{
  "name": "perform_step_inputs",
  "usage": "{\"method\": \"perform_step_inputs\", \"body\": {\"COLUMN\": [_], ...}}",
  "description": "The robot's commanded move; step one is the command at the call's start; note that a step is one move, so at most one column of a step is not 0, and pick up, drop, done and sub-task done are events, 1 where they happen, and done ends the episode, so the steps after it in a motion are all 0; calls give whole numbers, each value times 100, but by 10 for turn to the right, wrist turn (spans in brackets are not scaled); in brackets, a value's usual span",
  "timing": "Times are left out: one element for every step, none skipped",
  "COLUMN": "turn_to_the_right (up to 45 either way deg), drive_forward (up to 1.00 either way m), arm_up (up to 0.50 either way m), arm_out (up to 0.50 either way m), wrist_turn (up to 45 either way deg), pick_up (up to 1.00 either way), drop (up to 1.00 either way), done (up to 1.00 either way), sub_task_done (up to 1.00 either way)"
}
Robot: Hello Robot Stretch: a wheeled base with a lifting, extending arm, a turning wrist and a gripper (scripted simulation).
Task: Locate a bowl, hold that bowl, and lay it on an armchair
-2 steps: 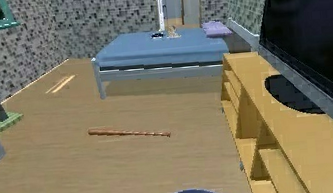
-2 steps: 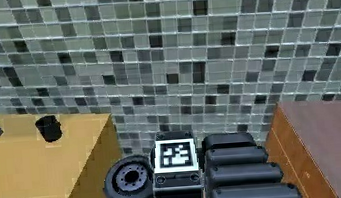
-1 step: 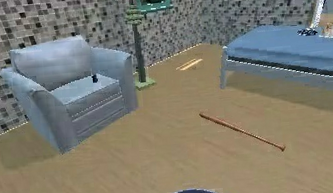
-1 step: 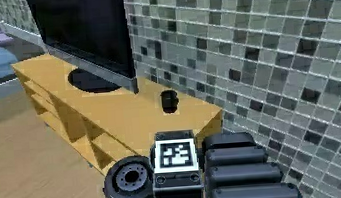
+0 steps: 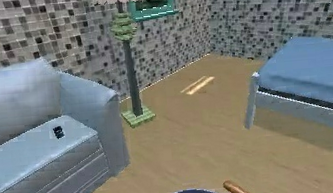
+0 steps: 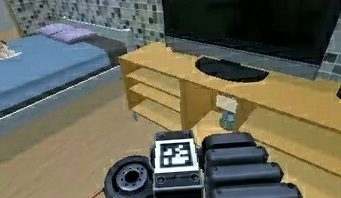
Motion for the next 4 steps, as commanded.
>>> {"method": "perform_step_inputs", "body": {"turn_to_the_right": [-30, 0, 0, 270], "drive_forward": [0, 100, 15, 0], "arm_up": [0, 0, 0, 0], "arm_out": [0, 0, 0, 0], "wrist_turn": [0, 0, 0, 0], "pick_up": [0, 0, 0, 0], "drop": [0, 0, 0, 0], "done": [0, 0, 0, 0], "sub_task_done": [0, 0, 0, 0]}}
